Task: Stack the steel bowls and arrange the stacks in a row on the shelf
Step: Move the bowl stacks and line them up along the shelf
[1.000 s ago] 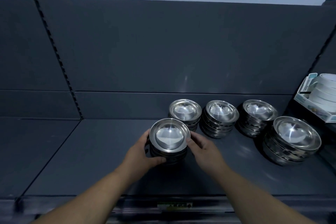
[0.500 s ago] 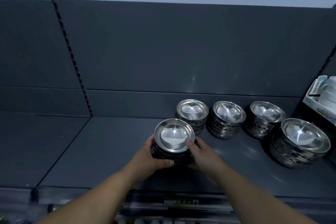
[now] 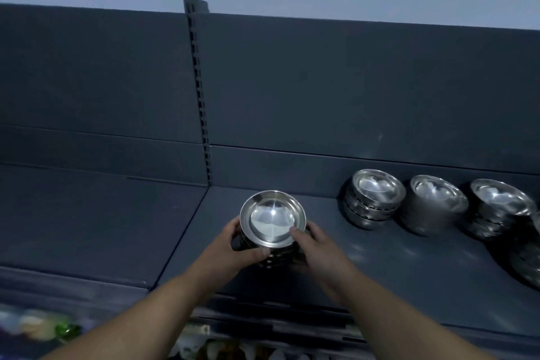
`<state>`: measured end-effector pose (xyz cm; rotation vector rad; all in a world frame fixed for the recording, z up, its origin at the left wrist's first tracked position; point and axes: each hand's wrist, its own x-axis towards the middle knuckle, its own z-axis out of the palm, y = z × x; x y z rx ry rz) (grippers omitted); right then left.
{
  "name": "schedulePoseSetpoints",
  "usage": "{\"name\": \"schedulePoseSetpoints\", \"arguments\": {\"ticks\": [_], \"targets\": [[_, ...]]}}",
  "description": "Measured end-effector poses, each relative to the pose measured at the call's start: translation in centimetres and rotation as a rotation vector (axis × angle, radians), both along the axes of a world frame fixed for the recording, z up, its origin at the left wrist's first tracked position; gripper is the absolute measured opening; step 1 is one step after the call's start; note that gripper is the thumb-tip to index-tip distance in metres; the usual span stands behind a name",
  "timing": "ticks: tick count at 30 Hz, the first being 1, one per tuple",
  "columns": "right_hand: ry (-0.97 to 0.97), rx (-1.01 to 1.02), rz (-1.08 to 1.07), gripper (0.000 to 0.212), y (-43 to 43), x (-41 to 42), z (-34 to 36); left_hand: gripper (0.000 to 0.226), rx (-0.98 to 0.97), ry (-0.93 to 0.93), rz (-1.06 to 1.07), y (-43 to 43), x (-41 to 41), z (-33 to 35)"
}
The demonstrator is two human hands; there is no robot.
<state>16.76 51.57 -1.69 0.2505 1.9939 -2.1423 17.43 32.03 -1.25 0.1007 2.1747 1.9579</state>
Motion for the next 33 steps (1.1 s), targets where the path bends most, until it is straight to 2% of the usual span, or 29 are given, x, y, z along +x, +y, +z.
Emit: {"name": "schedulePoseSetpoints", "arguments": {"ticks": [7, 13, 16, 20, 22, 24, 28, 30, 33], "targets": [[-0.036, 0.013, 0.017, 0.032, -6.5, 0.1, -0.5, 0.104, -0.048, -0.03, 0.02, -6.9, -0.2, -0.7], [-0.047, 0.015, -0.006, 0.03, -9.8, 0.2, -0.8, 0.094, -0.065, -0.021, -0.034, -10.2, -0.8, -0.9], [-0.055, 0.019, -0.037, 0.029, -10.8, 0.6, -0.8, 0.096, -0.078, -0.031, -0.074, -10.8, -1.1, -1.2], [-0.068, 0.029, -0.071, 0.036, -11.0, 1.1, -1.3, 0.098, 0.029, -0.042, -0.079, -10.7, -1.1, -0.9], [-0.04, 0.055, -0.096, 0.056, -10.9, 1.2, -1.2, 0.087, 0.067, -0.033, -0.035, -10.6, -1.1, -0.5], [-0.007, 0.079, -0.117, 0.073, -10.7, 1.3, -1.2, 0.063, 0.036, -0.001, -0.007, -10.5, -0.9, -0.2], [-0.001, 0.029, -0.095, 0.044, -11.3, 1.8, -0.7, 0.04, -0.041, 0.032, 0.01, -10.3, -0.8, 0.0], [0.001, 0.023, -0.089, 0.042, -11.4, 2.0, -0.4, 0.032, -0.039, 0.03, 0.003, -10.3, -1.0, -0.2], [0.004, 0.007, -0.093, 0.043, -11.7, 2.0, 0.0, 0.036, -0.052, 0.038, -0.013, -10.3, -1.3, -0.4]]}}
